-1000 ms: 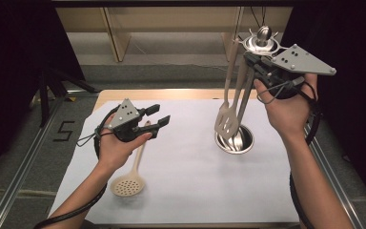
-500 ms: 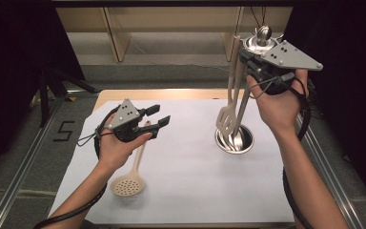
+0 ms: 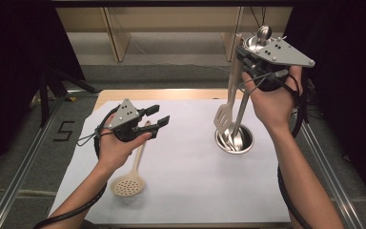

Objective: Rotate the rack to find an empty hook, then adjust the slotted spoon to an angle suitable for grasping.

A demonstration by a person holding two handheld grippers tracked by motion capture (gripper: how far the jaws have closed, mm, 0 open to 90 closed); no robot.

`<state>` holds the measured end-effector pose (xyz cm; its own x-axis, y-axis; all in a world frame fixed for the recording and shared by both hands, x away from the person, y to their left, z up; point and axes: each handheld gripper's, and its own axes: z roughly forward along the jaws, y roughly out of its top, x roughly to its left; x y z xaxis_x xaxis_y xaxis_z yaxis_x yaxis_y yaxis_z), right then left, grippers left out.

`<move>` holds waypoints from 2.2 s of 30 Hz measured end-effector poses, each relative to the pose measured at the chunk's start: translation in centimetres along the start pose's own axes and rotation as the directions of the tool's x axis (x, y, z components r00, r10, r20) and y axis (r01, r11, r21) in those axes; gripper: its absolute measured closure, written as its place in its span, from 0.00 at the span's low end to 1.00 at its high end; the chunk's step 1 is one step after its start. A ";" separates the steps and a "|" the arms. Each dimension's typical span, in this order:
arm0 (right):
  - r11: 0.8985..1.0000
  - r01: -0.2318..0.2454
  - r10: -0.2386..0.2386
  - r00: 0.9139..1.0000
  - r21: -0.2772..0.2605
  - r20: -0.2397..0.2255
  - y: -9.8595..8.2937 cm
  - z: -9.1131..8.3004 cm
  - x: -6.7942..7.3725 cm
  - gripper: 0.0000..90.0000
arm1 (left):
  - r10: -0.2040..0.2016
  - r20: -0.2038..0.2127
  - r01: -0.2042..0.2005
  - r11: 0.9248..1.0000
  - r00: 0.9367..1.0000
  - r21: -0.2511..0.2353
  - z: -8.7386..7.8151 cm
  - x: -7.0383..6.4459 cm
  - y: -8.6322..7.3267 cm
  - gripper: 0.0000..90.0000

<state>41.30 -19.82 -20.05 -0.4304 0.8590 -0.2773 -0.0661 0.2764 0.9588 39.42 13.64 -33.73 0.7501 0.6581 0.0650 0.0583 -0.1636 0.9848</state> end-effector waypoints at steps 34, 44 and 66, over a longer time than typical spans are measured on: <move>0.997 -0.072 0.072 0.997 0.004 0.005 -5.0 -8.3 -3.3 0.98 | -0.043 -0.083 0.052 0.993 0.996 0.110 0.7 3.0 -2.9 0.53; 0.990 -0.106 0.104 0.994 0.092 0.026 -9.0 -9.9 -4.4 0.92 | -0.147 -0.220 0.235 0.858 0.964 0.458 1.1 6.1 -7.7 0.51; 0.978 -0.140 0.137 0.990 0.153 0.029 -10.5 -9.7 -5.7 0.88 | -0.179 -0.376 0.410 0.551 0.909 0.727 2.3 6.8 -12.4 0.45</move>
<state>35.73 -31.77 -27.95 -0.4092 0.9009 -0.1445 0.1335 0.2158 0.9673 45.32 18.47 -45.82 0.4234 0.9042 -0.0565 0.8184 -0.3549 0.4520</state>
